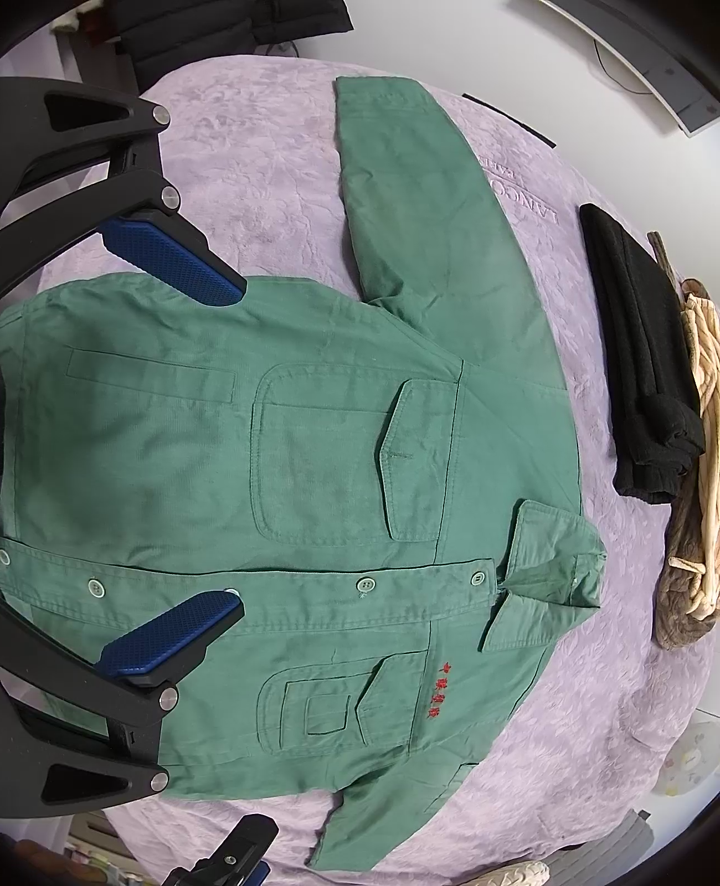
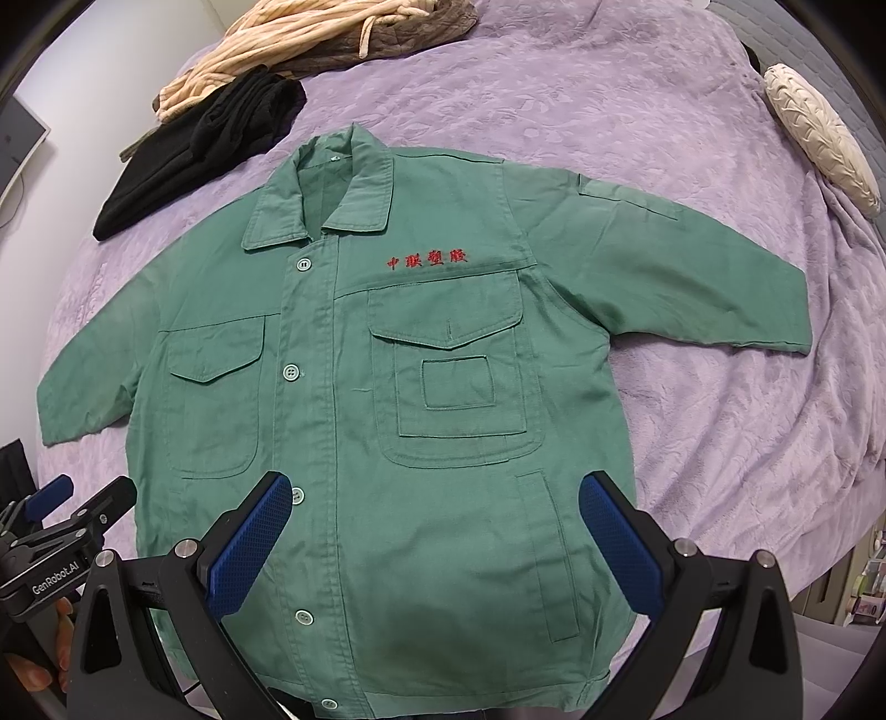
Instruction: Fold small clothes
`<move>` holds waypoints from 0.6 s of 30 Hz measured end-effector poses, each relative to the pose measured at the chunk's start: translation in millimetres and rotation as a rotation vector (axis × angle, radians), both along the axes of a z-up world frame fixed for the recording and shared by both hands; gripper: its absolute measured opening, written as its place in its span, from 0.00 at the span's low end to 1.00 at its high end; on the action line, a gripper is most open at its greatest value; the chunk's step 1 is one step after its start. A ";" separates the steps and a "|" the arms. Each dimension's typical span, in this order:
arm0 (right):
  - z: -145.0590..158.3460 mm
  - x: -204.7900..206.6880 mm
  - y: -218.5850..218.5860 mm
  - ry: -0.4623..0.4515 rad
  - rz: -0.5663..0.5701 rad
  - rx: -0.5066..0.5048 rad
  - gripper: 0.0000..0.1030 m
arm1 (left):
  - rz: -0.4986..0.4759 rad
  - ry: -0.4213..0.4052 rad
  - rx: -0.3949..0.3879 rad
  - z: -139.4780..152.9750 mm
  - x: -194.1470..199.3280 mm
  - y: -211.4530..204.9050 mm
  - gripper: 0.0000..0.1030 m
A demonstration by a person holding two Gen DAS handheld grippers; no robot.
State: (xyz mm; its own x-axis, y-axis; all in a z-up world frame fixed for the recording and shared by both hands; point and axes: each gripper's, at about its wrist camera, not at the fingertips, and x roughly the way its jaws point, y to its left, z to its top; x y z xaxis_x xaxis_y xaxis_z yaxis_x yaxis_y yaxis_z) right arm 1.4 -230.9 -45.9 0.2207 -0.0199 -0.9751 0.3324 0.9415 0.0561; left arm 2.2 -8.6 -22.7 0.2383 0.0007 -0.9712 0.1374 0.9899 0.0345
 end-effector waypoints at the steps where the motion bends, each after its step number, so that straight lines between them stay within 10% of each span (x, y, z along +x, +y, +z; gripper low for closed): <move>1: 0.1 0.1 -0.2 0.001 0.000 0.000 1.00 | 0.000 0.000 -0.001 -0.4 -1.0 0.4 1.00; 18: -3.3 2.0 4.1 0.012 0.009 -0.004 1.00 | 0.010 0.014 -0.013 -2.3 1.3 2.9 1.00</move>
